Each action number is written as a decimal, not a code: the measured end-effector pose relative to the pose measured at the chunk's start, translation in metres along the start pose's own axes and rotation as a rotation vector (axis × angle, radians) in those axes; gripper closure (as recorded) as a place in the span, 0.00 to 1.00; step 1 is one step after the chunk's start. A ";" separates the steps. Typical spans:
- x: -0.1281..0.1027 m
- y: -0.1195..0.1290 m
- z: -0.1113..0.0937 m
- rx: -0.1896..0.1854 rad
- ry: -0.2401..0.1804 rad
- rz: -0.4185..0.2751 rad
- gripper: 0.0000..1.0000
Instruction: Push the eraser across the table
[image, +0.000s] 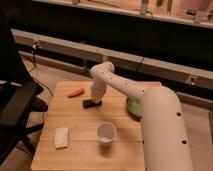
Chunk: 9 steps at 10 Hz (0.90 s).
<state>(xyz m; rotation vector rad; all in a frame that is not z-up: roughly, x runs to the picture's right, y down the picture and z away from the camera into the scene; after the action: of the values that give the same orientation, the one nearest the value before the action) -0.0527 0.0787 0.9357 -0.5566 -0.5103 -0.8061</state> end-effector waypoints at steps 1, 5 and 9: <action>-0.001 -0.001 0.001 0.002 -0.001 -0.003 1.00; -0.003 -0.002 0.000 0.001 0.001 -0.007 1.00; -0.006 -0.006 0.001 0.011 0.004 -0.020 1.00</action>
<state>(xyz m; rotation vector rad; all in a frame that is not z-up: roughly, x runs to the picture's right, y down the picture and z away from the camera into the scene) -0.0611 0.0788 0.9340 -0.5409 -0.5172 -0.8226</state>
